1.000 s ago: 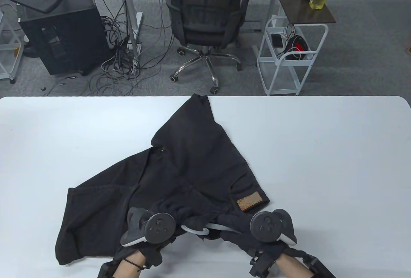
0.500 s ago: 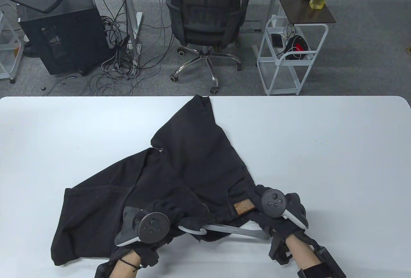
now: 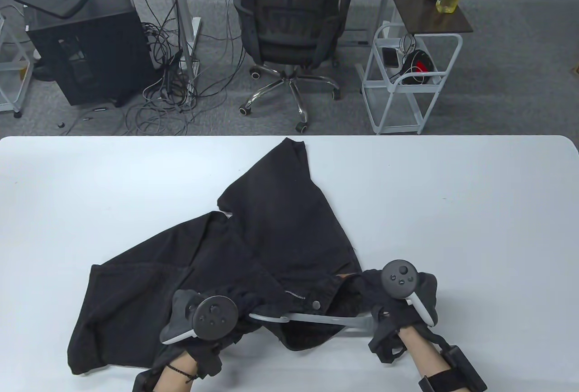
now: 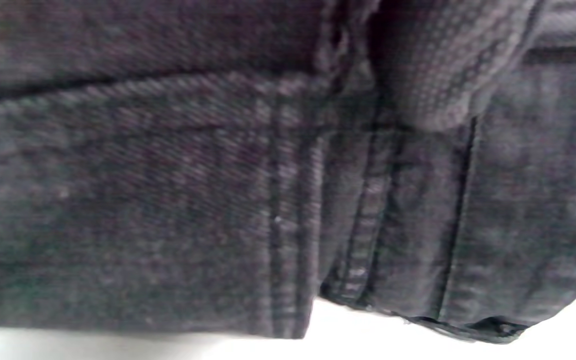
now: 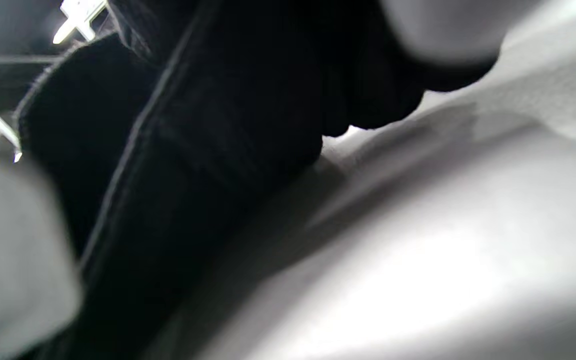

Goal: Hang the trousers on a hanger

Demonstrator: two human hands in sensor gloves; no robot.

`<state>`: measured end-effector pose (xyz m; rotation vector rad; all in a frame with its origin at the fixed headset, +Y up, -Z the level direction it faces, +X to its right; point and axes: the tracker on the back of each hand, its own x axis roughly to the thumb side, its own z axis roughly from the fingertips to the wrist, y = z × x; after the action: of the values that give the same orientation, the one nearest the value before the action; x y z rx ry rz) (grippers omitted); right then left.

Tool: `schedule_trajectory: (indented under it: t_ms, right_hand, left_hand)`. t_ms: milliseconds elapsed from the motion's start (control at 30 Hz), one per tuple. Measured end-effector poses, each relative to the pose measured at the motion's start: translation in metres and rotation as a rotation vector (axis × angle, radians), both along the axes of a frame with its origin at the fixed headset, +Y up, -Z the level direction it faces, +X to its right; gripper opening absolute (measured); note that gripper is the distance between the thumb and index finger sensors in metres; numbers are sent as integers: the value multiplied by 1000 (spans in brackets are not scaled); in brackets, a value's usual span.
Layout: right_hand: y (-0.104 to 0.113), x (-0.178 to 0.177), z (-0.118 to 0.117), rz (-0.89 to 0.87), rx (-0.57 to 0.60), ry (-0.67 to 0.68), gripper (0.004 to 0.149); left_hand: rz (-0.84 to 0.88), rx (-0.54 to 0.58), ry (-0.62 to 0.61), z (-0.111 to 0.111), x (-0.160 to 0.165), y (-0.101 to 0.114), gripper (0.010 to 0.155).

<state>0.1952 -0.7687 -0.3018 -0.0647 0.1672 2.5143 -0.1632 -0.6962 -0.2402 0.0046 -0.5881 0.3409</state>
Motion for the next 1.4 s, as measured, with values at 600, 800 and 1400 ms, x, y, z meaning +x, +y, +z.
schedule_trajectory:
  t_ms: [600, 800, 1400]
  right_hand:
    - [23, 33, 4, -209, 29, -35, 43]
    - [44, 26, 15, -1, 225, -20, 43]
    - [61, 22, 30, 91, 326, -55, 44]
  left_hand:
    - [-2, 133, 168, 1, -15, 10, 47]
    - [42, 217, 256, 1, -29, 17, 46]
    - [-53, 74, 127, 0, -10, 8, 45]
